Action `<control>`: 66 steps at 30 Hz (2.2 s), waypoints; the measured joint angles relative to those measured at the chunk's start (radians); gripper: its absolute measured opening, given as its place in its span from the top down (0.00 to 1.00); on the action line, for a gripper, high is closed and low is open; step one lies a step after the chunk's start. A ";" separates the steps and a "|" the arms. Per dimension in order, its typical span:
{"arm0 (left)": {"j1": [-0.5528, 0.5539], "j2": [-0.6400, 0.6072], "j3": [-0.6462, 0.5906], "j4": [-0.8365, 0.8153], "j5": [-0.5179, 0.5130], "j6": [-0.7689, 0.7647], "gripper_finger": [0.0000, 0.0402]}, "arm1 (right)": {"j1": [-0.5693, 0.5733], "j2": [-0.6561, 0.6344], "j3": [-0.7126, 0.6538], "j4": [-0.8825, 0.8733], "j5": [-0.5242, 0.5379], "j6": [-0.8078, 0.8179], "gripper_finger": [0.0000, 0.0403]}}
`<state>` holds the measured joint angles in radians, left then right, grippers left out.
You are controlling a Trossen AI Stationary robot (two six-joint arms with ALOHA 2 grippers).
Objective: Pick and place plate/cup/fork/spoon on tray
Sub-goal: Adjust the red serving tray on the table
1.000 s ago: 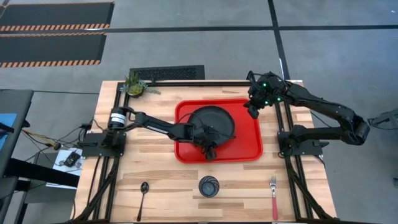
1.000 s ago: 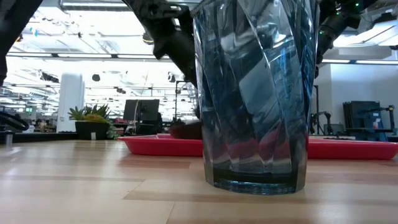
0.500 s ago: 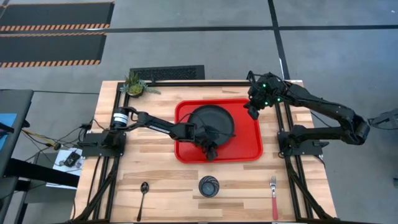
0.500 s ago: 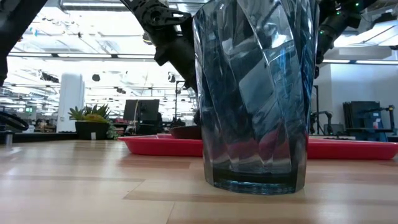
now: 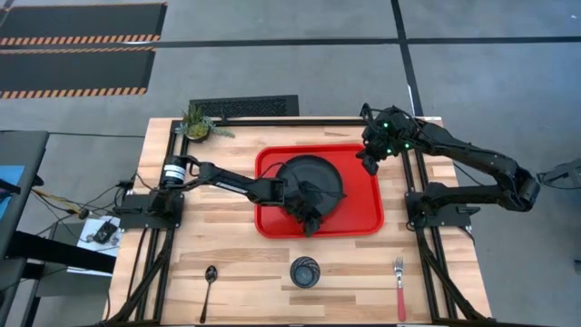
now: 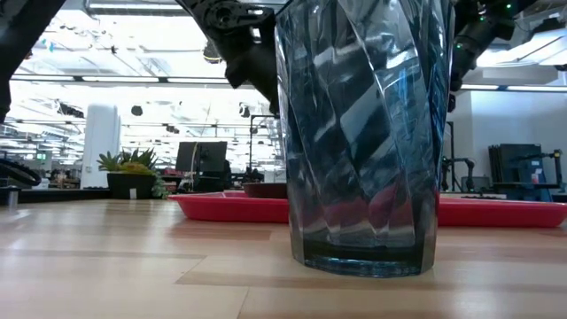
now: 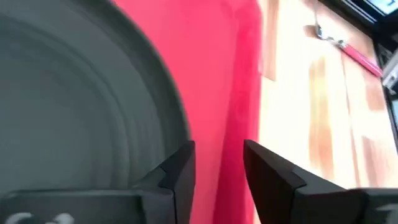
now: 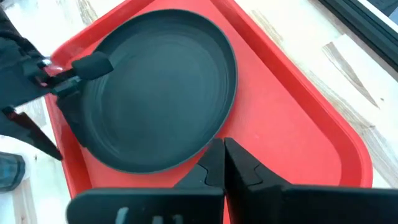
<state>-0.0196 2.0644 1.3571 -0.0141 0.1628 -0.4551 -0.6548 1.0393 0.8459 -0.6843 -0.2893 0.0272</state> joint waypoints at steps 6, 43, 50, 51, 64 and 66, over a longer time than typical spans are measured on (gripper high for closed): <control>0.003 -0.083 0.019 -0.027 -0.078 0.183 0.69 | 0.000 0.000 0.000 -0.071 0.000 -0.018 0.97; 0.105 -0.816 -0.937 -0.073 -0.440 -0.401 1.00 | -0.096 0.105 -0.247 -0.187 0.293 0.482 0.98; 0.130 -0.735 -0.936 -0.021 -0.438 -0.472 1.00 | -0.083 0.197 -0.247 -0.152 0.345 0.522 0.98; 0.132 -0.721 -0.936 -0.013 -0.436 -0.477 1.00 | -0.078 0.206 -0.247 -0.141 0.344 0.526 0.98; 0.134 -0.689 -0.936 -0.043 -0.440 -0.514 1.00 | 0.025 0.242 -0.246 -0.084 0.279 0.558 0.98; 0.134 -0.689 -0.936 -0.044 -0.439 -0.512 1.00 | 0.042 0.242 -0.246 -0.069 0.253 0.560 0.98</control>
<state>0.1139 1.3753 0.4213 -0.0583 -0.2764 -0.9675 -0.6125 1.2816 0.5999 -0.7533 -0.0364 0.5872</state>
